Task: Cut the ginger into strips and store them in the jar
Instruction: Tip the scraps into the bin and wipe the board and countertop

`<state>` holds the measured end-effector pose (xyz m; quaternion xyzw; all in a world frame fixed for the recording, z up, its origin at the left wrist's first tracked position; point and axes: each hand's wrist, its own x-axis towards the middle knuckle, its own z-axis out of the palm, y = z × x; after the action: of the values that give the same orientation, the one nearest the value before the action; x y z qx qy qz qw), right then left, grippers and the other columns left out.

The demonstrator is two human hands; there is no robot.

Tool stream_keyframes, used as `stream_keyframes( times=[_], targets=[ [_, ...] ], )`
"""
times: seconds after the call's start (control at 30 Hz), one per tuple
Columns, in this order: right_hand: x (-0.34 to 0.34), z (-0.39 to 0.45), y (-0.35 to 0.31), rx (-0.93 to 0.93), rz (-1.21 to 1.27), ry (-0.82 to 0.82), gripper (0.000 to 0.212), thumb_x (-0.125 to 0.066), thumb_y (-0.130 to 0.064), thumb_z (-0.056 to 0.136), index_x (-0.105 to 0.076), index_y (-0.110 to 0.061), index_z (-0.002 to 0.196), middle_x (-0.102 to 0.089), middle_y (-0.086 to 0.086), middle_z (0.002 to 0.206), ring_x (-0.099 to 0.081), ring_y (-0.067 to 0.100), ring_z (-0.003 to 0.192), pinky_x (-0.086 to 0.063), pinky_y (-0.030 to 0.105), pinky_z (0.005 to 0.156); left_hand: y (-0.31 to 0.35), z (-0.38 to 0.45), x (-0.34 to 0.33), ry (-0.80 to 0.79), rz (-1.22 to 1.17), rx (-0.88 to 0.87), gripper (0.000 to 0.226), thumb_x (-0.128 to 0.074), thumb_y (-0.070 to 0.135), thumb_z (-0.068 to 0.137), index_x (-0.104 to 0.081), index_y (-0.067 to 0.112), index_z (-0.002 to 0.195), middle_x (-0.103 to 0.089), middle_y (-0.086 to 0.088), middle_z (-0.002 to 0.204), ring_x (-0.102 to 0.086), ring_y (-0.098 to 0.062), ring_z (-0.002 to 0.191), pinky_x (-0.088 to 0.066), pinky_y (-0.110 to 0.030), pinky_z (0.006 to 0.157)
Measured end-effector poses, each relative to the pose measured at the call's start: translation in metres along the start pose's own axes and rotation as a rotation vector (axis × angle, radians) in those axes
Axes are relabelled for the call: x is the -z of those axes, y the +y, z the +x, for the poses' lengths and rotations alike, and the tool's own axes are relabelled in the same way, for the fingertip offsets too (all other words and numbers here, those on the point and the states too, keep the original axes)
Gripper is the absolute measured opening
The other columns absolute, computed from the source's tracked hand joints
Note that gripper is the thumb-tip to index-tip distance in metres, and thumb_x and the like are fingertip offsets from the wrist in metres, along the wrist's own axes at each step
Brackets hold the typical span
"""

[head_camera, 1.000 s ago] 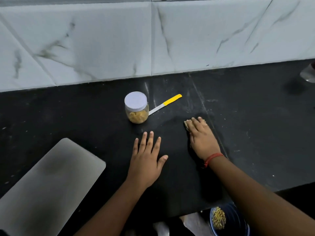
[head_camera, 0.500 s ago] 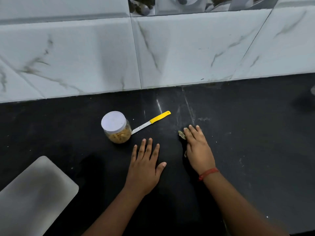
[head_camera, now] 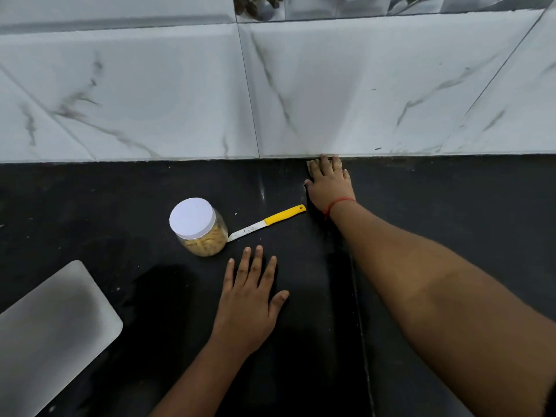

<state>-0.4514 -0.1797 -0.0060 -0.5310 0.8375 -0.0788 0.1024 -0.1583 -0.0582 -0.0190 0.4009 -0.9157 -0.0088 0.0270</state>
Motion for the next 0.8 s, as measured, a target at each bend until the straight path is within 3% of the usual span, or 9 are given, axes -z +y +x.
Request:
stream_keyframes(
  times=[0.27,0.4,0.63,0.8],
  targets=[
    [0.005,0.000,-0.001,-0.016,0.028,-0.082,0.061,-0.023,-0.054,0.097,-0.015,-0.028,0.152,0.001,-0.003,0.161,0.011,0.028,0.147,-0.002,0.056,0.117,-0.005,-0.011,0.006,-0.014,0.025,0.047,0.067,-0.024,0.058,0.103,-0.041,0.017,0.154,-0.030,-0.013,0.164,-0.022,-0.032,0.154,-0.014,-0.053,0.120],
    [0.013,-0.022,-0.009,-0.020,0.067,0.061,0.061,-0.021,-0.054,0.098,-0.018,-0.026,0.152,-0.003,-0.002,0.161,0.007,0.028,0.148,-0.003,0.056,0.117,-0.011,-0.015,0.011,0.001,-0.005,0.058,0.067,-0.024,0.058,0.103,-0.040,0.017,0.154,-0.030,-0.013,0.164,-0.021,-0.032,0.154,-0.013,-0.053,0.120],
    [0.001,-0.119,-0.052,0.007,0.061,0.148,0.062,-0.026,-0.054,0.098,-0.018,-0.025,0.152,-0.010,0.000,0.161,-0.002,0.028,0.148,-0.012,0.053,0.118,-0.037,-0.024,0.020,-0.026,-0.043,0.104,0.070,-0.019,0.060,0.102,-0.037,0.019,0.156,-0.026,-0.012,0.165,-0.016,-0.030,0.155,-0.006,-0.050,0.123],
    [-0.019,-0.210,-0.121,0.047,0.142,0.166,0.061,-0.032,-0.049,0.099,-0.021,-0.021,0.152,-0.010,-0.001,0.161,-0.002,0.026,0.148,-0.016,0.049,0.118,-0.081,-0.061,0.030,-0.033,-0.075,0.144,0.074,-0.012,0.061,0.100,-0.028,0.020,0.160,-0.018,-0.011,0.168,-0.008,-0.029,0.157,-0.002,-0.050,0.125]
  ],
)
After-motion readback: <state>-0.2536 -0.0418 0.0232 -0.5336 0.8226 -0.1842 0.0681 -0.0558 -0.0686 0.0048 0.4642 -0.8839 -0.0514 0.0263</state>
